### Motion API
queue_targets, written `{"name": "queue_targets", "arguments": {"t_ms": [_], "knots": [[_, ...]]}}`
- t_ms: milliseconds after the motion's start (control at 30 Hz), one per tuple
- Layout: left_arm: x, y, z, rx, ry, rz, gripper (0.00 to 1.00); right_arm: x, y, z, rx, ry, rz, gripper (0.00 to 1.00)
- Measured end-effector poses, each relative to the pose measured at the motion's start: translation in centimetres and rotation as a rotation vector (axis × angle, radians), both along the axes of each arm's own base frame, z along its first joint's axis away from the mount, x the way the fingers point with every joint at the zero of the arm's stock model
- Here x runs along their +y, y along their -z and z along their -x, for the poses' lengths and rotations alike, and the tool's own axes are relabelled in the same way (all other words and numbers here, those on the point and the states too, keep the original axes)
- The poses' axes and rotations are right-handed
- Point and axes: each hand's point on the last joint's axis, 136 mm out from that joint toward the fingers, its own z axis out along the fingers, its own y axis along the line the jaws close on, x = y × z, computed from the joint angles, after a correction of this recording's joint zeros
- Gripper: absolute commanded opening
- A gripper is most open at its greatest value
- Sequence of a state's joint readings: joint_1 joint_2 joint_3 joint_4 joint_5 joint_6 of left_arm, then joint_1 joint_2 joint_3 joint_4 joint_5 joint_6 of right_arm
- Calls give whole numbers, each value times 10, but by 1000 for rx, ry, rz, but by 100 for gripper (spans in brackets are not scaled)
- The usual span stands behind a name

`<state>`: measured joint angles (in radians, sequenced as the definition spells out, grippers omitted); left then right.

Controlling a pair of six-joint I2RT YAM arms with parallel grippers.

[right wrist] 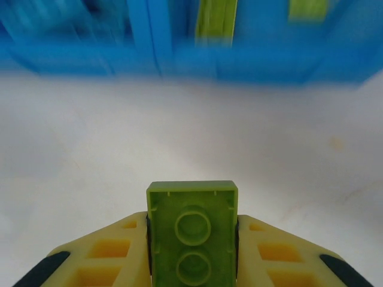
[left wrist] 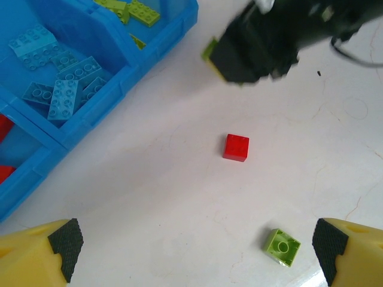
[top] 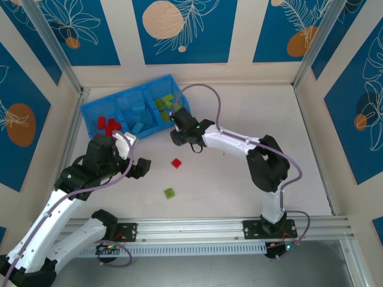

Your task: Sort the legos into containers by color

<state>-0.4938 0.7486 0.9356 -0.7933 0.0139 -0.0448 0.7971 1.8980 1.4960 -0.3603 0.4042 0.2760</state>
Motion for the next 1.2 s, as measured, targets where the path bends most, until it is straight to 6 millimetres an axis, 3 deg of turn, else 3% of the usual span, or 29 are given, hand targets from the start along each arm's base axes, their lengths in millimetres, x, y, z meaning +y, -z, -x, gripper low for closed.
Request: {"name": "queue_targets", "arguments": {"t_ms": [100,233,367,467,567,633,733,867,967,1100,1200], "knots": [[0,0,0,-1,-1,0,100,12,-44,-27,-122,16,-68,30],[0,-1,0,-1,-4,5,100,36,-73,-82,-233,46,-127,30],[-1,-2,2,14,-21,40,100,49,-60,-138,-263,87,-130,38],[-7,-4,5,36,-22,103,100,51,-42,-165,-247,106,-109,66],[-14,-2,8,40,-21,191,100,50,-37,-179,-241,104,-83,71],[-17,6,10,59,-33,231,100,47,-39,-177,-234,95,-58,71],[-21,18,9,102,-54,261,100,48,-53,-161,-225,71,-32,71],[-33,38,2,173,-50,238,100,37,-73,-101,-161,21,2,75],[-47,56,-2,228,-25,191,100,14,-98,-41,-116,-9,-33,79],[-67,79,-5,270,18,117,100,-39,-129,31,-88,-5,-155,83],[-80,104,-9,312,44,35,100,-71,-132,76,-59,-10,-236,86]]}}
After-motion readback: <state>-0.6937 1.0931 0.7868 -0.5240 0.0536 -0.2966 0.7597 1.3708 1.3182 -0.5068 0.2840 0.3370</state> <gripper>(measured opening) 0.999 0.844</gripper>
